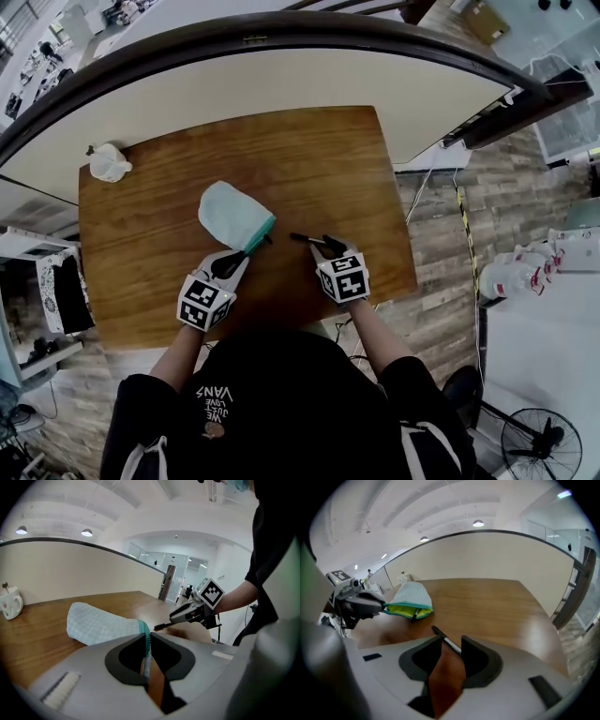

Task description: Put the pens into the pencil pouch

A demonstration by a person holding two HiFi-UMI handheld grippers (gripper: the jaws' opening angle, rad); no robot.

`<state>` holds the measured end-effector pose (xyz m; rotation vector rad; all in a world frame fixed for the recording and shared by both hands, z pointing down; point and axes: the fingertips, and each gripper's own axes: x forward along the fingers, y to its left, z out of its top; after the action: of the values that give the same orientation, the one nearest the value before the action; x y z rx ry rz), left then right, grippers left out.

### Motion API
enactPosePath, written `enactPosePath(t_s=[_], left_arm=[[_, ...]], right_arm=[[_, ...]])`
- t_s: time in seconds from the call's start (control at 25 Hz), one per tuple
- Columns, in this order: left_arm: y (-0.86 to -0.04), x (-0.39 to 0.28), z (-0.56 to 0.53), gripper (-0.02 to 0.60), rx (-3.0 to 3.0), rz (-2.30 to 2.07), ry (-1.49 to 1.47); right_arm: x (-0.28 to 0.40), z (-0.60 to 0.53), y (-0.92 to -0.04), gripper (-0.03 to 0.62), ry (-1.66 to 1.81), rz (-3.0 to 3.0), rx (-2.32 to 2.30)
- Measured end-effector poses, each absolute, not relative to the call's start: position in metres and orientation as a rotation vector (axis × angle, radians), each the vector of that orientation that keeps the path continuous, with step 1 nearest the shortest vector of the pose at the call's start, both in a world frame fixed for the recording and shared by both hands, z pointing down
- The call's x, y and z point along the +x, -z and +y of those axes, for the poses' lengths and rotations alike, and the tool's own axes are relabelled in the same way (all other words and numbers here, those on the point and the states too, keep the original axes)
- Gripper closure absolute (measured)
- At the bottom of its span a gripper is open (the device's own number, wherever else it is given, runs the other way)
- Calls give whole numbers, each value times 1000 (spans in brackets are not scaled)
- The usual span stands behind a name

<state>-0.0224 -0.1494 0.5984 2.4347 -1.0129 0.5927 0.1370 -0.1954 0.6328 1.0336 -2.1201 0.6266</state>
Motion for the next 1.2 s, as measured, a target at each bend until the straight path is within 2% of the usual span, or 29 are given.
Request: enactPosePath(t_s=[0.24, 0.56, 0.88, 1.2], left_arm=[[-598, -24, -157, 539, 2402, -1019, -562], [-599, -30, -155, 538, 2377, -1015, -566], [-598, -35, -154, 538, 2377, -1012, -564], [-600, -39, -153, 538, 2390, -989, -564]], right_arm=[[181, -198, -642, 477, -475, -2041, 1000], [190, -187, -658, 465, -475, -2049, 868], [184, -176, -658, 517, -499, -2031, 921], [155, -147, -643, 525, -531, -2085, 937]])
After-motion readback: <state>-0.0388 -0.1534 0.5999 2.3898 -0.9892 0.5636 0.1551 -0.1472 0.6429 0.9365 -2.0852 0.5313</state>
